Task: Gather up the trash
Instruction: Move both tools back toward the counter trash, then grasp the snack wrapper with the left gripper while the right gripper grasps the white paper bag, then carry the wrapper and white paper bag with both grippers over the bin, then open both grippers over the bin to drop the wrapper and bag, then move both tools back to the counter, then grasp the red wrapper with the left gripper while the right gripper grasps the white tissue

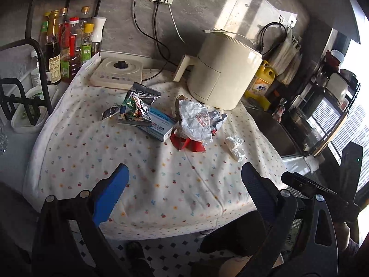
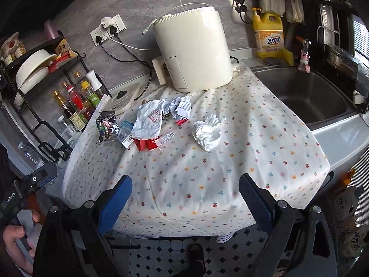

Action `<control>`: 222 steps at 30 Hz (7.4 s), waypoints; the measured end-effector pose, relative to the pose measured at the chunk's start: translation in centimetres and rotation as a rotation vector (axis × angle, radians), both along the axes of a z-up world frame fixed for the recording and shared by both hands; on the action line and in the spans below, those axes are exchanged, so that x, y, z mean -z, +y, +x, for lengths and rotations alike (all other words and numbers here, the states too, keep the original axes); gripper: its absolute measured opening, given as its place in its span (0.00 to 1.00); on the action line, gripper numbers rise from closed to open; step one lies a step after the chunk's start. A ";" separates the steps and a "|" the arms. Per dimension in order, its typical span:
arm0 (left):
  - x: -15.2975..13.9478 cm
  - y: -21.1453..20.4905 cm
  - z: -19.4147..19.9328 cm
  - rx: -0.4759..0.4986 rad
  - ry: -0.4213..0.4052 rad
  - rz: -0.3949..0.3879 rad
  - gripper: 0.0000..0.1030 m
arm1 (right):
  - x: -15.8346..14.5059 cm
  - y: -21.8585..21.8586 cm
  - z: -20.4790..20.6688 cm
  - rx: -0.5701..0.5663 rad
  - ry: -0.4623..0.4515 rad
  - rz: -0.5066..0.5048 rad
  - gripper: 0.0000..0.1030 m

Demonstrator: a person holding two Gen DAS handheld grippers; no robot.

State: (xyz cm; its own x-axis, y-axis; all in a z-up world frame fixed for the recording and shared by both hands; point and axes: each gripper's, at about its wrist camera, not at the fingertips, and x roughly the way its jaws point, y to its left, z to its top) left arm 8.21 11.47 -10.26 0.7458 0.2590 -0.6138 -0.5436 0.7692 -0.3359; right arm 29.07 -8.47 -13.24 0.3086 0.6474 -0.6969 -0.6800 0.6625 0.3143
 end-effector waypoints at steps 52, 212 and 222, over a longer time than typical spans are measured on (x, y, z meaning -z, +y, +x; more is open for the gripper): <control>3.2 14.6 5.0 -0.010 -0.040 -0.056 0.07 | 0.8 18.5 6.4 -0.201 0.048 -0.028 0.02; 3.3 0.4 6.9 0.151 0.022 -0.018 0.62 | -0.3 -2.8 0.9 0.103 -0.085 -0.029 0.92; 7.7 5.0 12.9 0.249 0.095 -0.074 0.36 | 1.3 -0.1 4.1 0.170 -0.035 -0.052 0.90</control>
